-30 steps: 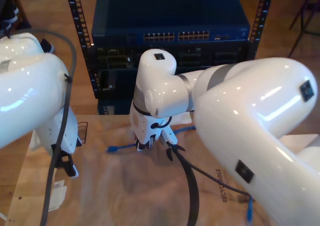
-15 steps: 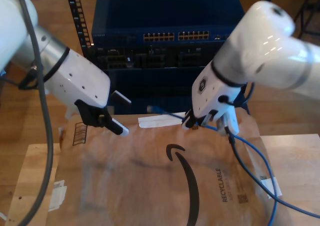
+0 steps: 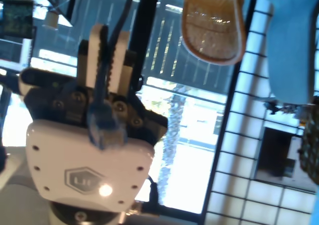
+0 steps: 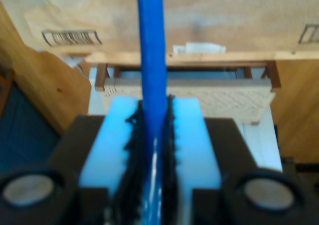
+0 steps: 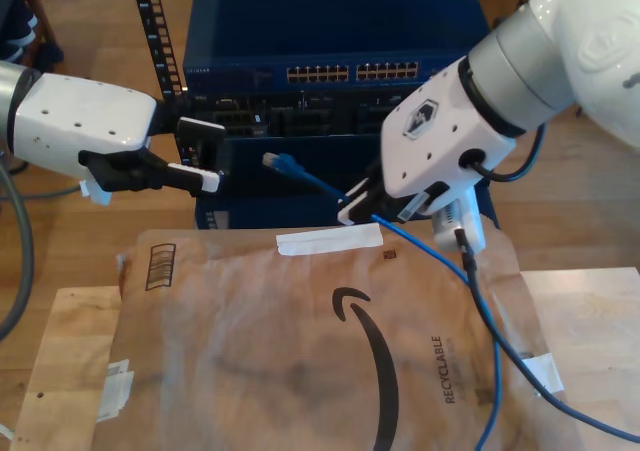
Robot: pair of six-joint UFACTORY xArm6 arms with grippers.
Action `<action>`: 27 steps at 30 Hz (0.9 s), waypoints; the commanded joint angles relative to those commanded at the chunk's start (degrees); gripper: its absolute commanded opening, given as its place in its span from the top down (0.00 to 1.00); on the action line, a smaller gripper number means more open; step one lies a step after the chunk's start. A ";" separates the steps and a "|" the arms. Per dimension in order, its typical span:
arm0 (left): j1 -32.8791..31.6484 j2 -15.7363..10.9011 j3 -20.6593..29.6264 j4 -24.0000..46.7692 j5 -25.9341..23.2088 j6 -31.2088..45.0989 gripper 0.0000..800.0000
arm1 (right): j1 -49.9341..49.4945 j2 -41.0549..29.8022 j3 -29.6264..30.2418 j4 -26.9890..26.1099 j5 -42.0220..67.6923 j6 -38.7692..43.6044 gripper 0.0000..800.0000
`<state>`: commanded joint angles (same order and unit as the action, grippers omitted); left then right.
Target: Grab the cable and plug it in
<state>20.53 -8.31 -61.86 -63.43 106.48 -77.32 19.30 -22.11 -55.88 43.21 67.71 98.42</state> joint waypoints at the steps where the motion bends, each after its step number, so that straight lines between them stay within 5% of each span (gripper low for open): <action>1: 0.00 0.00 -0.09 0.00 0.44 0.62 0.06 | 0.26 0.18 -0.53 0.00 0.00 0.00 1.00; 14: 0.09 -0.44 0.09 -2.55 5.19 2.99 0.20 | 1.05 1.58 -0.70 0.00 -0.09 0.00 1.00; 21: 0.18 -0.53 0.35 -2.46 4.75 3.25 0.46 | 1.05 1.58 -0.79 0.00 -0.18 0.00 1.00; 27: 0.18 -0.53 0.53 -2.46 4.75 3.60 0.53 | 1.05 1.58 -0.88 0.00 -0.35 0.00 1.00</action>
<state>20.70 -8.84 -61.33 -65.89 111.23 -73.71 20.35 -20.53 -56.76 43.21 67.36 98.42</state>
